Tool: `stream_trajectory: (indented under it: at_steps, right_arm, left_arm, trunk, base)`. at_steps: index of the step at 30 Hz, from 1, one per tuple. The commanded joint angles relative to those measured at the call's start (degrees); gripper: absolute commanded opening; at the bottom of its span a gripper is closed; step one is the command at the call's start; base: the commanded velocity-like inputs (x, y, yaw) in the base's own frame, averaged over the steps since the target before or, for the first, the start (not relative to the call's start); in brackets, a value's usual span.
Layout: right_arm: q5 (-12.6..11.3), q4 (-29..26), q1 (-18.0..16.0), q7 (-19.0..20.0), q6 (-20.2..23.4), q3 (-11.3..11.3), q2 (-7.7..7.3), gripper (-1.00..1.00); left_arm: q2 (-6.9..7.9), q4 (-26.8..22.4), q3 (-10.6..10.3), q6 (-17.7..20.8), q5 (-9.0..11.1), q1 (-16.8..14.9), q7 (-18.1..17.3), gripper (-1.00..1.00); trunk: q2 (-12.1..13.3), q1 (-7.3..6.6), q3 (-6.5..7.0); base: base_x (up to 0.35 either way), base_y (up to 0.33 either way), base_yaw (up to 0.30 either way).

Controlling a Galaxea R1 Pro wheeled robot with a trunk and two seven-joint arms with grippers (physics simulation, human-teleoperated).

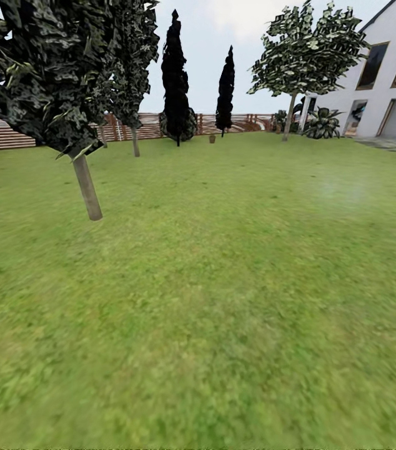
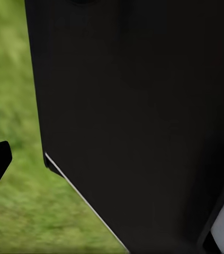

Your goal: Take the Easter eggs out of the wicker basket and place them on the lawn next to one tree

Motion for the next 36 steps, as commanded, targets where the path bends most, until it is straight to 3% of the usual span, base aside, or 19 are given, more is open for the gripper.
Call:
stream_trajectory:
  at_steps: [1, 16, 36]
  right_arm:
    - [-0.1, 0.1, 0.0, 0.0, -0.3, -0.3, 0.01, 1.0]
    - [0.1, 0.1, 0.0, 0.0, -0.3, -0.3, 0.04, 1.0]
    - [0.3, 0.1, 0.0, 0.1, -0.5, 0.0, 0.05, 1.0]
  left_arm:
    - [0.0, -0.1, 0.0, 0.0, 0.2, 0.0, 0.0, 1.0]
    - [-0.01, -0.1, 0.0, 0.0, 0.2, 0.0, 0.0, 1.0]
    - [0.01, -0.1, 0.0, -0.1, 0.2, 0.0, 0.0, 1.0]
  trunk:
    - [0.0, 0.0, -0.13]
    - [0.0, 0.0, -1.42]
    - [0.0, 0.0, -1.47]
  base:
    - [0.0, 0.0, 0.0]
    - [0.0, 0.0, 0.0]
    - [0.0, 0.0, 0.0]
